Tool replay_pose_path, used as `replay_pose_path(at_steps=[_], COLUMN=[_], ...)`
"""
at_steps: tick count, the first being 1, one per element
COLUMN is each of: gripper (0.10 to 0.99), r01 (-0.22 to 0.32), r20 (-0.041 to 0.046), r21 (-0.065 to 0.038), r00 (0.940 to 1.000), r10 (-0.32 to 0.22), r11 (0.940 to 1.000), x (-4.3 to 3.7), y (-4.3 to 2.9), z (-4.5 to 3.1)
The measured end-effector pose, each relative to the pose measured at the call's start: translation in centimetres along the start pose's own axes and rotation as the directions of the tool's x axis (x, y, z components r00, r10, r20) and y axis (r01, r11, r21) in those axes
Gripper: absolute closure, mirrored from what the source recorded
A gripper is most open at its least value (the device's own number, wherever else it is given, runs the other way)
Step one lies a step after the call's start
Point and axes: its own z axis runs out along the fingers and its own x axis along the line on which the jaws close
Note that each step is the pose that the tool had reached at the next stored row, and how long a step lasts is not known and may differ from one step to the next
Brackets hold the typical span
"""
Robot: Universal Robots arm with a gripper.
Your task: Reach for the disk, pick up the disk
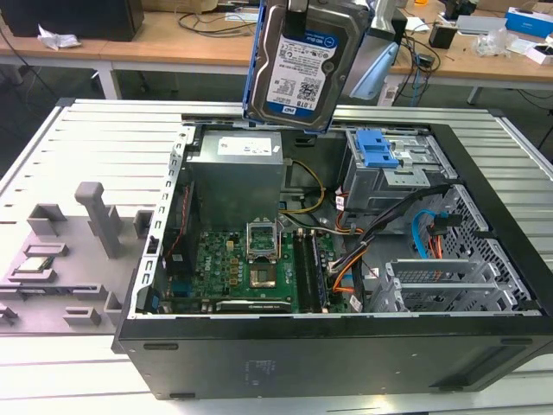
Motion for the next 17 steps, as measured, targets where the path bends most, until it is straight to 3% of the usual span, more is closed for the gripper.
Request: replay_pose_path(at_steps=[10, 17], gripper=[0.714, 0.714], r01=[0.0, 0.0], r20=[-0.0001, -0.0027], r21=[0.0, 0.0], r00=[1.0, 1.0], r10=[0.0, 0.0], r11=[1.0, 1.0], x=[1.1, 1.38], y=[-0.1, -0.13], z=[0.01, 0.09])
